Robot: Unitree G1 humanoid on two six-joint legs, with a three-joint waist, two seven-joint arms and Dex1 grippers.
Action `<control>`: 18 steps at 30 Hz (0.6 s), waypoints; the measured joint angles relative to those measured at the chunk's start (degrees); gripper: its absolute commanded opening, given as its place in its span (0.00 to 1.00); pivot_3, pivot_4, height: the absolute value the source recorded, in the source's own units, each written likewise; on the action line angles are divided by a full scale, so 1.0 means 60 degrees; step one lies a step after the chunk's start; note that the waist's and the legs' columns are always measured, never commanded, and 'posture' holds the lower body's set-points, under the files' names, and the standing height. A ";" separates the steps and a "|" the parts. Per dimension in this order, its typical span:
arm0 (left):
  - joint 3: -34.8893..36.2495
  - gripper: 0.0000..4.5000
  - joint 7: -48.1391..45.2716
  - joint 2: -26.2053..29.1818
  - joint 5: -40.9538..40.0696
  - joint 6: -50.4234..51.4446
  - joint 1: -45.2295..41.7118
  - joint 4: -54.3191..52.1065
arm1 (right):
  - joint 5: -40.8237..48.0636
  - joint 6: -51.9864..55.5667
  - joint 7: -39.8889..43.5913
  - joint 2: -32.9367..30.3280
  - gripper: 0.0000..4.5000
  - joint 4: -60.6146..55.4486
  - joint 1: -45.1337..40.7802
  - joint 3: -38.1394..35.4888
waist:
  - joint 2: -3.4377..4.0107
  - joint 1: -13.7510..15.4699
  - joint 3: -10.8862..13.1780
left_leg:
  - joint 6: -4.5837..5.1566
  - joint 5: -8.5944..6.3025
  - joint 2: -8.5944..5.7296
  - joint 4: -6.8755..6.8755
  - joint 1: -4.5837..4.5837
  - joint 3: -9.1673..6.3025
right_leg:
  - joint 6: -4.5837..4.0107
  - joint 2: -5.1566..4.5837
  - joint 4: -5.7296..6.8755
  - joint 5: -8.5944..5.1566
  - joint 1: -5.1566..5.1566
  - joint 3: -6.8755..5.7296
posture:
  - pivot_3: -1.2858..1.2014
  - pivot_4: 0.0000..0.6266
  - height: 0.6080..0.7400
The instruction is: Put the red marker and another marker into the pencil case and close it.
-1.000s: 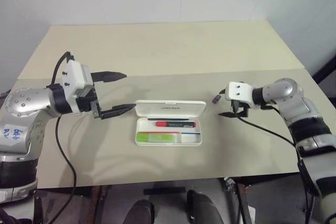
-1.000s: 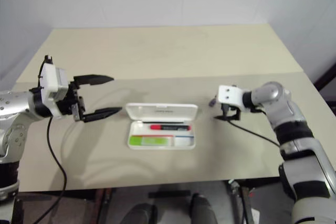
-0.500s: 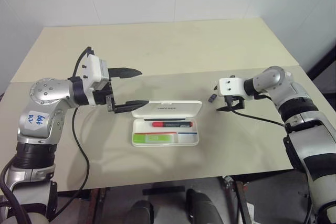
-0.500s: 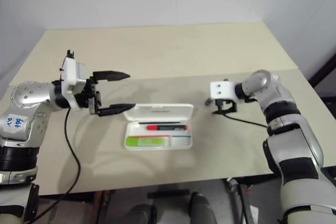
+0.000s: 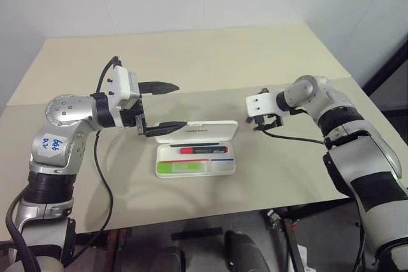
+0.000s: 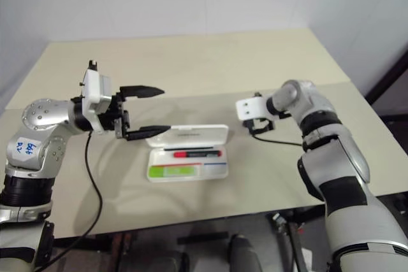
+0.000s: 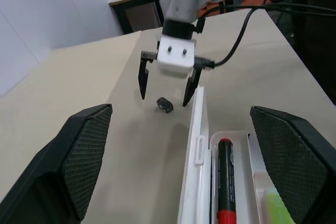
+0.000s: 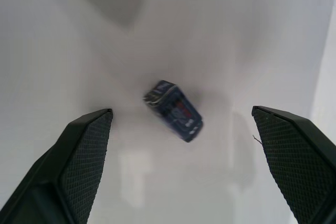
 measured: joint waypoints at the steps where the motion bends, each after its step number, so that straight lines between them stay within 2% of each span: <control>1: 0.0002 0.99 0.0036 0.0000 -0.0004 0.0024 0.0007 -0.0123 | -0.0003 0.0109 -0.0094 0.0018 1.00 0.0050 0.0000 -0.0009 | -0.0002 0.0008 -0.0001 | 0.0007 0.0002 -0.0002 0.0001 0.0005 -0.0003 | -0.0002 0.0000 -0.0002 0.0011 0.0006 0.0000 | 0.52 0.24 1.00; 12: 0.0013 0.99 0.0332 0.0011 -0.0005 0.0215 0.0098 -0.0418 | 0.0223 0.0576 -0.0101 0.0054 1.00 0.0129 0.0122 -0.0554 | 0.0000 0.0009 0.0000 | -0.0007 0.0029 0.0006 -0.0018 0.0002 -0.0032 | -0.0010 0.0016 0.0003 0.0036 0.0004 0.0003 | 0.52 0.24 1.00; 18: 0.0012 0.99 0.0334 -0.0032 0.0027 0.0139 -0.0007 -0.0029 | 0.0452 0.0820 -0.0080 0.0059 1.00 0.0130 0.0228 -0.0901 | 0.0000 -0.0016 0.0000 | -0.0008 0.0026 0.0012 -0.0020 0.0003 -0.0029 | -0.0009 0.0016 -0.0013 0.0037 0.0003 0.0004 | 0.52 0.24 1.00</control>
